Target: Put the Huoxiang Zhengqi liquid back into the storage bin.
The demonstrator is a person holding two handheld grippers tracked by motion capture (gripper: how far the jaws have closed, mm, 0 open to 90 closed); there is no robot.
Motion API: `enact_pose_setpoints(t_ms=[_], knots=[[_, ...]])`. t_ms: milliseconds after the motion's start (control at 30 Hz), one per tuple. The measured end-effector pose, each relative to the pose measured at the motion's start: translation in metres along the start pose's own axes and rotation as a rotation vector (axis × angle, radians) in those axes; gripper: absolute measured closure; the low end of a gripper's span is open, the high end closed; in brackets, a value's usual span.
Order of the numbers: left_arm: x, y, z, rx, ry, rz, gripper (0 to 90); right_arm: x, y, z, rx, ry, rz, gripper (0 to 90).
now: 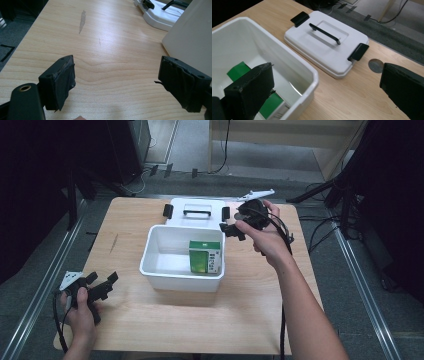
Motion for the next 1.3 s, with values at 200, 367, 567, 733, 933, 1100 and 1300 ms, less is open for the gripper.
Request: enact_pose_setpoints(t_ms=[200, 367, 567, 733, 933, 1100, 1300], knots=[[0.0, 0.0, 0.0, 0.0, 0.001, 0.001, 15.0, 0.017, -0.009, -0.012, 0.034, 0.049, -0.04, 0.0], [0.0, 0.0, 0.0, -0.002, 0.001, 0.001, 15.1, 0.028, -0.017, -0.025, 0.046, 0.072, -0.069, 0.0], [0.0, 0.0, 0.0, -0.001, 0.0, 0.001, 15.0, 0.038, -0.027, -0.041, 0.068, 0.104, -0.111, 0.0], [0.001, 0.001, 0.0, -0.002, 0.002, 0.001, 15.0, 0.047, -0.037, -0.055, 0.087, 0.129, -0.176, 0.0], [0.001, 0.001, 0.0, -0.003, 0.003, 0.004, 15.1, 0.053, -0.042, -0.08, 0.073, 0.144, -0.219, 0.0], [0.001, 0.001, 0.0, -0.006, 0.009, 0.007, 15.1, 0.057, -0.045, -0.1, 0.075, 0.196, -0.212, 0.0], [0.001, 0.001, 0.0, -0.005, 0.011, 0.008, 15.1, 0.065, -0.052, -0.128, 0.086, 0.21, -0.251, 0.0]])
Point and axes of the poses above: each handheld gripper's, and its own axes: y roughly forward along the jaws, z roughly out of its top, x roughly to its right, the point moved 7 cm from there along y, roughly forward along the jaws, and after that the axes turned 9 degrees about -z, right-handed, at the moved point
